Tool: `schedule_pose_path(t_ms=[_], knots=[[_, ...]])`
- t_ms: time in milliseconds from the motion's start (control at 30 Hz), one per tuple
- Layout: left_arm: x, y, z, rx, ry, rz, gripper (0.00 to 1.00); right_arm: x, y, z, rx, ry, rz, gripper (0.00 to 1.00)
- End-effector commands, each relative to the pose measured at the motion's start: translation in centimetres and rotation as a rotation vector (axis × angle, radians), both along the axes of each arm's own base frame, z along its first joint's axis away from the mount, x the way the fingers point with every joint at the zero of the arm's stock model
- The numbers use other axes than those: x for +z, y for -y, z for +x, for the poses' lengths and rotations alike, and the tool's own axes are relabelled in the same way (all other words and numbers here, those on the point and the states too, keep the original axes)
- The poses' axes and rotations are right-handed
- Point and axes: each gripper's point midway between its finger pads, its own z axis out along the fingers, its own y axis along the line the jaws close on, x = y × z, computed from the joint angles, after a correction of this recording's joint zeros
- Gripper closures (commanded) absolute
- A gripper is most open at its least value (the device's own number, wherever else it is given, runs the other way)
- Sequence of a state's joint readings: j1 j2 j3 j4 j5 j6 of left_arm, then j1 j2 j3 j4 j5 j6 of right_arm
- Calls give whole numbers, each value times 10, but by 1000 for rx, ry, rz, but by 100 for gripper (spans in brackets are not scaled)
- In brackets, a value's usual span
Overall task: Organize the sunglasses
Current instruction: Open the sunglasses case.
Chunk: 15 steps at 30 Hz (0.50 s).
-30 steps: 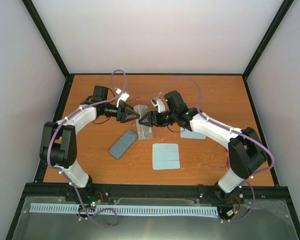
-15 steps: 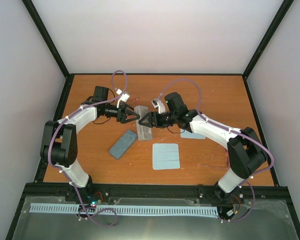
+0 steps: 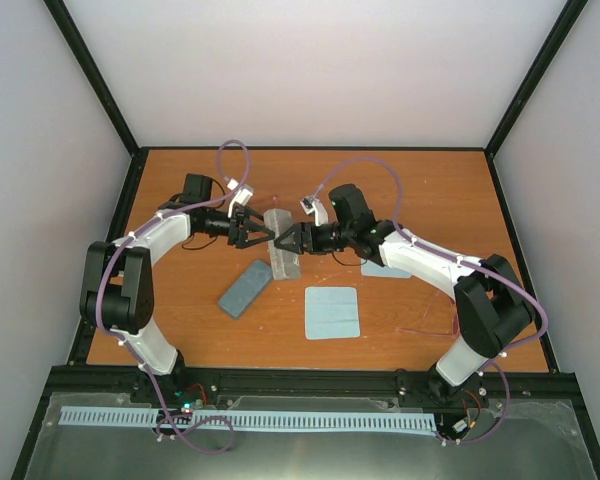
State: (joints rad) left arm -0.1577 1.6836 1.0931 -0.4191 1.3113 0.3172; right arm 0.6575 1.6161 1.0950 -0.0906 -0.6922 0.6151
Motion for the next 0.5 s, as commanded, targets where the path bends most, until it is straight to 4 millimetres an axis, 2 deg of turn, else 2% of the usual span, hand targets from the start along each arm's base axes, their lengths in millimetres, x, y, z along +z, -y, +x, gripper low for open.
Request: schedule_pose_path(t_ms=[0, 200, 467], knots=[[1, -1, -5, -29, 28, -20, 22, 60, -14, -8, 77, 126, 153, 97], [-19, -3, 7, 19, 32, 58, 26, 75, -14, -13, 92, 149, 198, 97], [-57, -9, 14, 58, 11, 153, 26, 108, -9, -20, 89, 206, 264, 97]])
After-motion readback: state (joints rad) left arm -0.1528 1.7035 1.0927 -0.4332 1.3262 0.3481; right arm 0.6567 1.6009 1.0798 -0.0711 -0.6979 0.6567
